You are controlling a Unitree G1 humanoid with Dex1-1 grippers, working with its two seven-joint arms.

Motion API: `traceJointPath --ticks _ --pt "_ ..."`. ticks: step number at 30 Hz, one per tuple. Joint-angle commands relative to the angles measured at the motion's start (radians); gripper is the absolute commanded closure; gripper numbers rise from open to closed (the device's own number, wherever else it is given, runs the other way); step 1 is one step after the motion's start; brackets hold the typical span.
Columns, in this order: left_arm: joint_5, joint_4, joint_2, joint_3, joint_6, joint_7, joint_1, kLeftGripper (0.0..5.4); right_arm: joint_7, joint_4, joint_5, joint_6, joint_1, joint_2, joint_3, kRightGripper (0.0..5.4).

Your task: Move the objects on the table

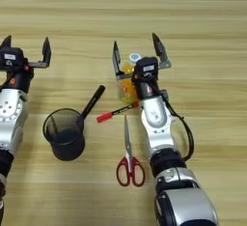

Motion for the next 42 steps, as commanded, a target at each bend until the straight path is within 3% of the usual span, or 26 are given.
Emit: traceJointPath --ticks 1,7,17,21,30,42 --pt "0.016 0.007 -0.003 -0.003 -0.004 0.009 -0.017 0.00 0.042 -0.165 0.027 0.074 0.052 -0.014 0.023 0.02" --pt "0.020 0.007 -0.004 -0.003 -0.002 0.011 -0.017 0.00 0.146 -0.397 0.115 0.238 0.124 -0.080 0.027 0.02" --pt "0.019 0.005 0.000 0.001 0.016 0.006 -0.001 0.00 0.478 -0.710 0.434 0.598 0.202 -0.267 0.036 0.02" --pt "0.018 -0.009 0.002 0.002 0.029 0.004 0.019 0.00 0.607 -0.755 0.501 0.711 0.235 -0.351 0.039 0.02" --pt "0.016 -0.063 0.000 -0.003 0.089 -0.003 0.113 0.00 0.811 -0.840 0.531 0.836 0.317 -0.479 0.049 0.02" --pt "0.003 -0.127 -0.006 0.006 0.151 -0.008 0.187 0.00 1.000 -0.844 0.488 0.946 0.377 -0.621 0.093 0.02"
